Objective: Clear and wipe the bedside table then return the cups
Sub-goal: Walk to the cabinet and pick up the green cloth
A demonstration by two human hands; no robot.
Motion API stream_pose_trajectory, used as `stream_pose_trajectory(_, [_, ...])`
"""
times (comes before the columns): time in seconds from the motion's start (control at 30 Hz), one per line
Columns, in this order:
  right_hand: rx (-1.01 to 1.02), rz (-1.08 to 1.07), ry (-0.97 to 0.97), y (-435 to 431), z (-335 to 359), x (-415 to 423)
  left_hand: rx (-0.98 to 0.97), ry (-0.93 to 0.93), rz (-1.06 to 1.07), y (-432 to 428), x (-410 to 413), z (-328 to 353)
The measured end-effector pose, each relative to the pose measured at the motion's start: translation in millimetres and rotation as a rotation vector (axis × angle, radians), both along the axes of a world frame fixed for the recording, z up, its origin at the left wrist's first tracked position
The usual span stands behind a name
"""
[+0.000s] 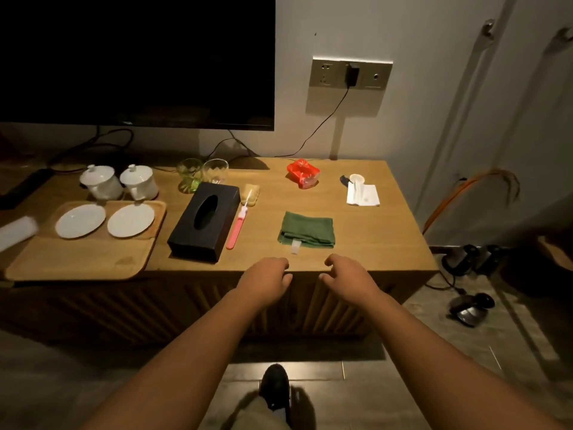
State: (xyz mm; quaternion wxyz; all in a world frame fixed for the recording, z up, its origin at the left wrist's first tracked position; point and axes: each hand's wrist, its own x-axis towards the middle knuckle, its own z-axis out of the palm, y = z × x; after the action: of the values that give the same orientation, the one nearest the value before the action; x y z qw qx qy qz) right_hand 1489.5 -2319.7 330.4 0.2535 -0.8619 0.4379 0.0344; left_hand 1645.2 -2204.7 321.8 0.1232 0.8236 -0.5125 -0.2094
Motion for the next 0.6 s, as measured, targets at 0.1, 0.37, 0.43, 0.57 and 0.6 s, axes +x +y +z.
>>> stream_pose_trajectory(0.1, [0.009, -0.018, 0.041, -44.8, -11.9, 26.5, 0.031, 0.008, -0.047, -54.4, 32.8, -9.3])
stream_pose_trajectory(0.37, [0.026, -0.024, 0.069, -149.1, -56.6, 82.9, 0.065, 0.024, -0.075, -169.2, 92.7, -51.2])
stream_pose_trajectory(0.43, [-0.004, 0.014, 0.076, -167.9, -65.8, 94.7, 0.05, 0.02, -0.063, -186.1, 96.4, -61.7])
stream_pose_trajectory(0.57, [-0.046, 0.113, 0.128, -196.8, -85.2, 113.1, 0.085, -0.042, -0.039, -213.8, 97.9, -81.4])
stream_pose_trajectory(0.6, [-0.056, 0.149, 0.152, -199.3, -89.8, 115.7, 0.099, -0.039, -0.048, -219.1, 98.6, -85.8])
